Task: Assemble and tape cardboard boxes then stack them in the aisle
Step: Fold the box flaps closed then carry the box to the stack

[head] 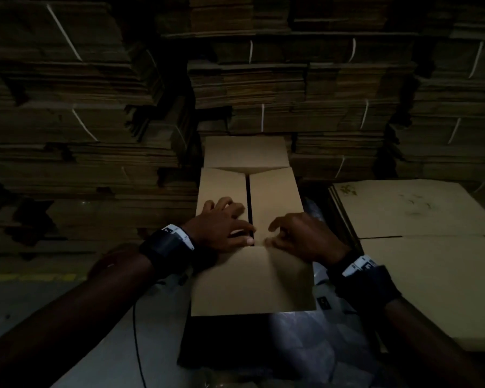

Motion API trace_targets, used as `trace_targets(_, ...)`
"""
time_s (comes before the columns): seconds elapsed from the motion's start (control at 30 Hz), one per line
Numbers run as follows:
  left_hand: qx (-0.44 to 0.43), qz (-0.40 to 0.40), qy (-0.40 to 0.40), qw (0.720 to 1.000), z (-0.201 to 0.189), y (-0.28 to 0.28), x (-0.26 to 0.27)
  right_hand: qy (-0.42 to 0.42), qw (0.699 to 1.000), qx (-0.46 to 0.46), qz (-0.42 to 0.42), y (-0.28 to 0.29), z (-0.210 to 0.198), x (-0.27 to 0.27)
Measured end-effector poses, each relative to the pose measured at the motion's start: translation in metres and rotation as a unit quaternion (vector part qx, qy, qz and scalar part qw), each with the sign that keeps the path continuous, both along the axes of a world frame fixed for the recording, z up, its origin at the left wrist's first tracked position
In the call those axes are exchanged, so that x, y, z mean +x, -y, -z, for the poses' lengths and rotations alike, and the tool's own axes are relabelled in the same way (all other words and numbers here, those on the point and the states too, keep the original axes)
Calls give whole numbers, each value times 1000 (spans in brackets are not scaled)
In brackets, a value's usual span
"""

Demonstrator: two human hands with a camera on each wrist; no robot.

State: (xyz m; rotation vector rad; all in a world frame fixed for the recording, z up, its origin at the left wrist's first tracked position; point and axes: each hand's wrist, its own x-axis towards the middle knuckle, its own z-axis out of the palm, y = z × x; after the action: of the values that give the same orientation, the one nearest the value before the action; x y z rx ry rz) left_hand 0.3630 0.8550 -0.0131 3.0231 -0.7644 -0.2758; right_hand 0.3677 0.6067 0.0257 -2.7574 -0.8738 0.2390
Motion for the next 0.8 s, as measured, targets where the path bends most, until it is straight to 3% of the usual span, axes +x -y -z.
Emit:
trace_targets(0.17,-4,6,18,1000,-8,-7,4,44,997,-31,-58,-17,9,7)
trace_targets(0.23,-86,-12,32,996,-18,-14,6,28,997,-48,-54,-22,11,8)
trace_targets(0.33,-246,-38,88,964,-35,-28,8,5,995,-81,-60,-30,17,9)
trace_targets(0.4,-294,-41,130,946,-43,-34,6,-4,991,-118,-61,-37,21,8)
trace_targets(0.47,-321,-49,169,931,-51,-37,2,-5,994,-100,-51,-42,20,7)
trace_targets(0.6,-317,-101,272,903,-68,-48,-9,62,996,32,-53,-38,2,7)
trace_targets(0.7,-261,-215,300,892,-82,-58,-24,96,983,153,-30,-23,-24,8)
trace_targets(0.8,-191,-324,288,881,-80,-72,-42,166,979,119,-7,2,-45,8)
